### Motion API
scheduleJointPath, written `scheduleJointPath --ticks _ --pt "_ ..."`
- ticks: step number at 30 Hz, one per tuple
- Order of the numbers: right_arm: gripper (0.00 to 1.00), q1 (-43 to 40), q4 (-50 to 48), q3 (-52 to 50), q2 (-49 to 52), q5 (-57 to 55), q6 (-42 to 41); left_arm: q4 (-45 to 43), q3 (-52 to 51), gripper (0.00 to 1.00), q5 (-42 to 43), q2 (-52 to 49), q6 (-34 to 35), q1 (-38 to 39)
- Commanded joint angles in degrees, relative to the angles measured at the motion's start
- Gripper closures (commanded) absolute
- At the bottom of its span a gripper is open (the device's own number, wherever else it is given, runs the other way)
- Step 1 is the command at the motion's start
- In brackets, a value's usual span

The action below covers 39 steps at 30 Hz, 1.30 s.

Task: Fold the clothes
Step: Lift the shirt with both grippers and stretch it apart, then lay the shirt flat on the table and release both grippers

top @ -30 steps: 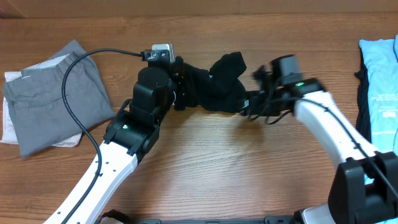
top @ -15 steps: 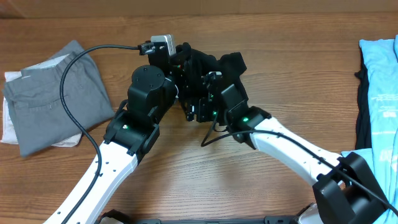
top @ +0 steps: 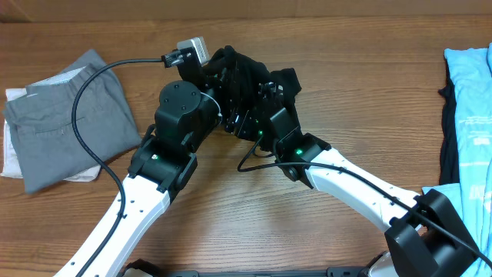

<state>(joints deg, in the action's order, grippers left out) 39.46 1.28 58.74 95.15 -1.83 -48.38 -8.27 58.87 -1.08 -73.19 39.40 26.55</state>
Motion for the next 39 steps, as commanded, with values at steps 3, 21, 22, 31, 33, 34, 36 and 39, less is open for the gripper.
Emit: scheduleJointPath --ticks 3,21,22,31,33,34,36,39 --pt "0.14 0.39 0.31 -0.15 -0.39 4.94 -1.36 -2.10 1.42 0.96 -1.44 1.90 2.03 0.17" --pt "0.96 0.87 1.66 -0.17 3.30 0.52 1.99 1.92 1.62 0.96 -7.48 2.12 -4.52 2.69" --pt "0.96 -0.17 6.58 -0.17 2.08 -2.51 3.32 5.44 1.62 0.96 -8.48 2.14 -4.92 1.77" --pt "0.96 -18.69 18.47 7.52 -11.87 -9.29 25.75 7.52 1.62 0.96 -8.33 2.12 -12.46 -4.33" --pt "0.96 -23.37 20.72 13.51 -13.44 -8.63 31.74 4.66 1.62 0.96 -7.50 2.12 -12.46 -4.79" --pt "0.96 -24.59 22.91 16.15 -13.57 -8.61 33.68 4.28 1.64 0.96 -6.80 2.12 -12.66 -4.79" --pt "0.96 -26.05 29.07 20.96 -13.55 -8.63 36.15 4.98 1.66 0.96 -4.46 2.12 -13.20 -4.79" --pt "0.93 -26.43 40.13 23.67 -13.55 -9.84 36.87 9.75 1.66 0.96 1.44 2.12 -13.68 -4.74"
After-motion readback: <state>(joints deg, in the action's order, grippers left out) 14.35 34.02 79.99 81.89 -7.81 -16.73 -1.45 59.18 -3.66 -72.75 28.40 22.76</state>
